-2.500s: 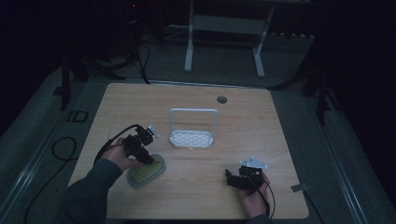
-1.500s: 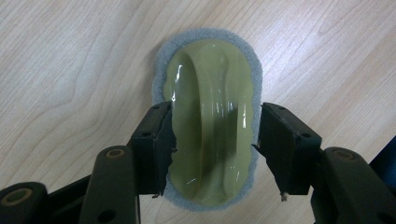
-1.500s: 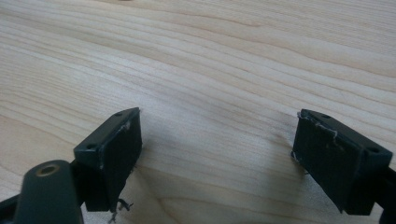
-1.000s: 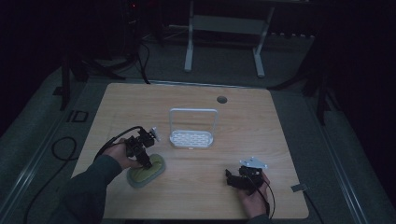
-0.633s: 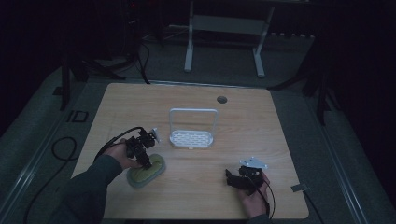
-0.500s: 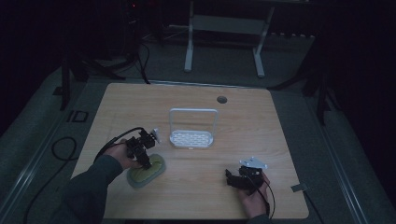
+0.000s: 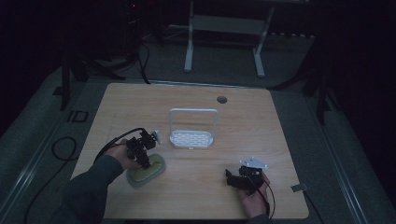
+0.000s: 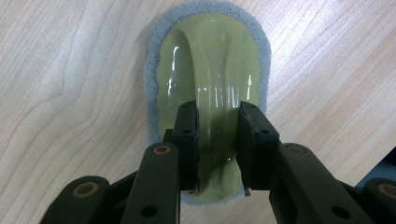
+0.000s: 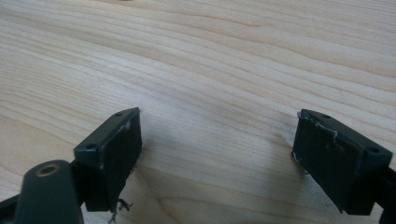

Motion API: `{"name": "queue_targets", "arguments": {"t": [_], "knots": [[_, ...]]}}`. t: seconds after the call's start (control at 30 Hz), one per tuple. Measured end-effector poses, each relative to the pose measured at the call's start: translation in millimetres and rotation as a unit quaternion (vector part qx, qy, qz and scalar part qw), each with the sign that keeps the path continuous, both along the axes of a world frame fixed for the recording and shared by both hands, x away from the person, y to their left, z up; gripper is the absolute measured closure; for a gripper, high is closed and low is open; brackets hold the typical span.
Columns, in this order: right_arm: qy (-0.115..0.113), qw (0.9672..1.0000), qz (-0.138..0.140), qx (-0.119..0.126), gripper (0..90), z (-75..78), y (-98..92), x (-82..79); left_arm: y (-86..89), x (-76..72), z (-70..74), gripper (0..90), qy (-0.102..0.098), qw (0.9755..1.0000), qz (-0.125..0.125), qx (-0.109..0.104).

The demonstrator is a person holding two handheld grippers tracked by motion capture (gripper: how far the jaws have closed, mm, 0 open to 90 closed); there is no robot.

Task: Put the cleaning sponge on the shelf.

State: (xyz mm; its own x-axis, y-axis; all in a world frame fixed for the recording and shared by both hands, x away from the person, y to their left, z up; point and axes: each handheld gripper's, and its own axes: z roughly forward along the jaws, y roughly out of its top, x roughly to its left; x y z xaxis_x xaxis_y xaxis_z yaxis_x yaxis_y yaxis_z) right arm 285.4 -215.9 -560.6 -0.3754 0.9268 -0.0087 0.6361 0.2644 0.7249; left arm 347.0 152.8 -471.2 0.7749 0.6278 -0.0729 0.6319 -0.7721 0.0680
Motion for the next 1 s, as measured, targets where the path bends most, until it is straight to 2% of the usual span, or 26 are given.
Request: {"name": "queue_targets", "arguments": {"t": [0.63,0.87,1.0], "knots": [[0.000,1.0000,0.000,0.000,15.2,0.0,0.0,0.0,-6.2,-1.5,12.2,71.7,-0.012,0.9997,-0.021,-0.003],[0.000,1.0000,0.000,0.000,15.2,0.0,0.0,0.0,-11.1,-0.4,20.0,71.8,-0.028,0.9991,-0.031,-0.005],[0.000,1.0000,0.000,0.000,15.2,0.0,0.0,0.0,-14.6,0.8,23.6,71.7,-0.028,0.9988,-0.039,-0.008]]}}
